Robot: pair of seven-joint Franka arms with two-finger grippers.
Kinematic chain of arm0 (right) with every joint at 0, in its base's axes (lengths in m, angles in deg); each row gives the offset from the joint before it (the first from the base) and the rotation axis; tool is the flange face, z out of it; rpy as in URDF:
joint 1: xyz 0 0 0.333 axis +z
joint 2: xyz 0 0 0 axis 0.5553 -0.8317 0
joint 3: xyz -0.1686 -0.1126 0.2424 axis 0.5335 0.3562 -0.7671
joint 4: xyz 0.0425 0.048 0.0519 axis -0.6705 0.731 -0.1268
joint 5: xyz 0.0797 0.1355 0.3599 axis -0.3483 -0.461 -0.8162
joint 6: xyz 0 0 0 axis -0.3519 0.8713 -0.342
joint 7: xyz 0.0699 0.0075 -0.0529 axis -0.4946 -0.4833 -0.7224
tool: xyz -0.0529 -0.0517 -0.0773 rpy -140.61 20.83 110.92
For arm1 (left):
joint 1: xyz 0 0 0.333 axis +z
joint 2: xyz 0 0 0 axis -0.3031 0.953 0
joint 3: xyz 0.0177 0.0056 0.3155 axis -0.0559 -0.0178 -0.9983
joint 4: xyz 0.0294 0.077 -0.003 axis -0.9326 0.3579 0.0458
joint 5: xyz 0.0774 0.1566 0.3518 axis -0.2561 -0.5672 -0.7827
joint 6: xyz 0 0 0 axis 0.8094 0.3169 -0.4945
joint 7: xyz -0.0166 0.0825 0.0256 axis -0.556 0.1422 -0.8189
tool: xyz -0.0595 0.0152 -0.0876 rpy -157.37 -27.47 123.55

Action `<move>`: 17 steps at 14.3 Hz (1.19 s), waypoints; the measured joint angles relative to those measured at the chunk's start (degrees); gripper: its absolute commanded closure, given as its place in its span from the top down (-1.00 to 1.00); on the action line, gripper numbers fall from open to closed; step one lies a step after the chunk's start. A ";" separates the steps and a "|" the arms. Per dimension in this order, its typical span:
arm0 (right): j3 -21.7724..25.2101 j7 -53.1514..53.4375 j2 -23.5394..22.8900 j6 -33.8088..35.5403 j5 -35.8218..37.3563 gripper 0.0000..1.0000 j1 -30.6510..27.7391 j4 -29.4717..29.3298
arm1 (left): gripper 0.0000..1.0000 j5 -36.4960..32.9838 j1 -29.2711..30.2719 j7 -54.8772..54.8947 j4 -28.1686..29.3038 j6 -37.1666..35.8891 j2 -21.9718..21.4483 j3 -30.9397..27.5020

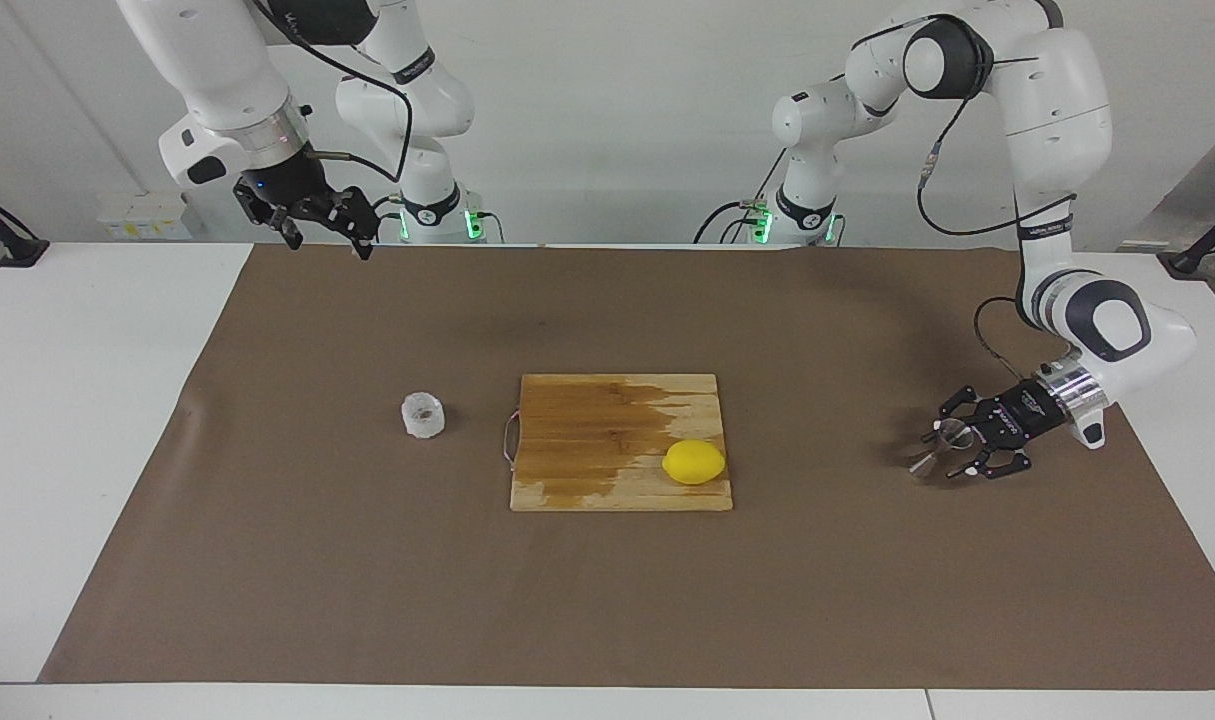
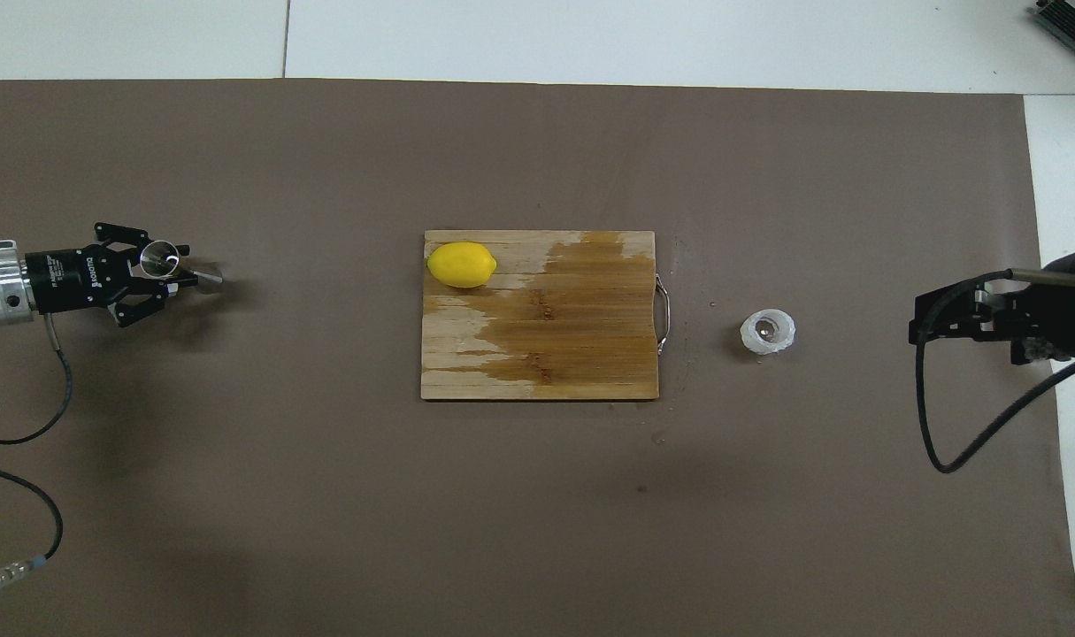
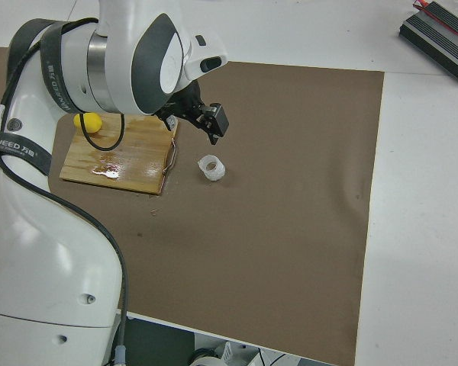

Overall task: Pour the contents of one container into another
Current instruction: 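Close the left gripper around the silver cup, then lift the silver cup with the left gripper over the wooden board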

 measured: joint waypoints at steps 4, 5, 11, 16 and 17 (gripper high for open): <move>0.00 0.00 0.00 0.00 0.00 1.00 0.00 0.00 | -1.00 0.89 1.69 -0.20 0.51 0.00 -1.45 -0.03; 0.00 0.00 0.00 0.00 0.00 1.00 0.00 0.00 | -1.00 0.93 1.57 -0.57 0.65 -0.01 -2.01 0.16; 0.00 0.00 0.00 0.00 0.00 1.00 0.00 0.00 | -1.00 1.17 -2.46 -1.62 1.41 -0.71 -5.55 1.69; 0.00 0.00 0.00 0.00 0.00 1.00 0.00 0.00 | -1.00 2.86 -12.12 -7.46 1.43 1.26 -9.36 1.98; 0.00 0.00 0.00 0.00 0.00 1.00 0.00 0.00 | -1.00 2.96 -14.85 -9.36 1.44 3.42 -10.10 2.02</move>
